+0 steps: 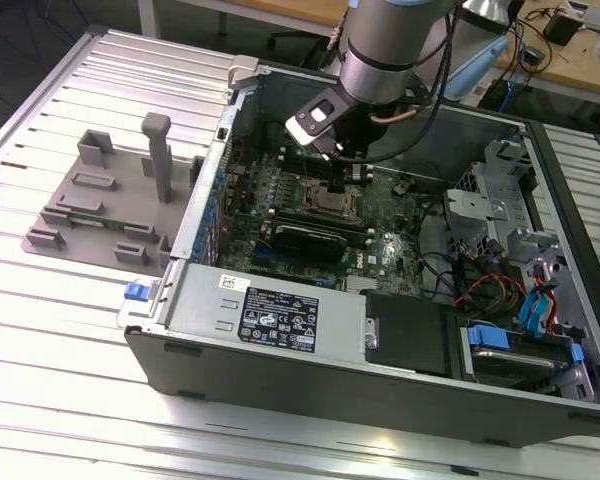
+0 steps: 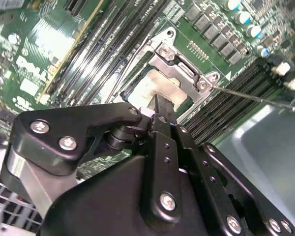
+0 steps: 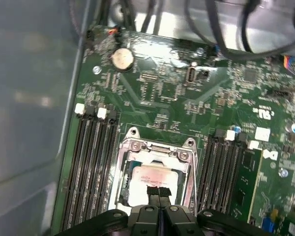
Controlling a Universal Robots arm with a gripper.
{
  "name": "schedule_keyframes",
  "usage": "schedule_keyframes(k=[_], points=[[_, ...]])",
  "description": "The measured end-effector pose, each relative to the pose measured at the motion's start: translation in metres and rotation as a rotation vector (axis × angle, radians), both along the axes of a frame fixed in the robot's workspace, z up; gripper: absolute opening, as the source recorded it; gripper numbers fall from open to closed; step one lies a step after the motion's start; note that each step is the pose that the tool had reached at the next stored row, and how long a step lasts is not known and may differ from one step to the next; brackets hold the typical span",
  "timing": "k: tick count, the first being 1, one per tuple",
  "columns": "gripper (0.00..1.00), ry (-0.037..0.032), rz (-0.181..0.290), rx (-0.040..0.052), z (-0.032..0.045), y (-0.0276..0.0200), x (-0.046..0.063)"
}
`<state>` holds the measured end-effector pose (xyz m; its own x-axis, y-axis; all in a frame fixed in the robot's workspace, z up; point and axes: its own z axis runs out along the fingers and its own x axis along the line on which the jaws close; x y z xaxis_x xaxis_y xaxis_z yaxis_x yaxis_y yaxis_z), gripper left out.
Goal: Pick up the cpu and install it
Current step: 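Close the cpu cover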
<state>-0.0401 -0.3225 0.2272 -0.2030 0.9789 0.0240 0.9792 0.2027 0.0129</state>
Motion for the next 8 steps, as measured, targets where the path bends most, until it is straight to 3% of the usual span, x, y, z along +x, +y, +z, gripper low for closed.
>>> schedule_keyframes(k=[2, 4, 8], points=[[0.11, 0.0, 0.038, 0.0, -0.0001, 0.0, 0.0], [0.11, 0.0, 0.114, 0.0, -0.0004, 0.0, 0.0], [0.11, 0.0, 0.22, 0.0, -0.0007, 0.0, 0.0]])
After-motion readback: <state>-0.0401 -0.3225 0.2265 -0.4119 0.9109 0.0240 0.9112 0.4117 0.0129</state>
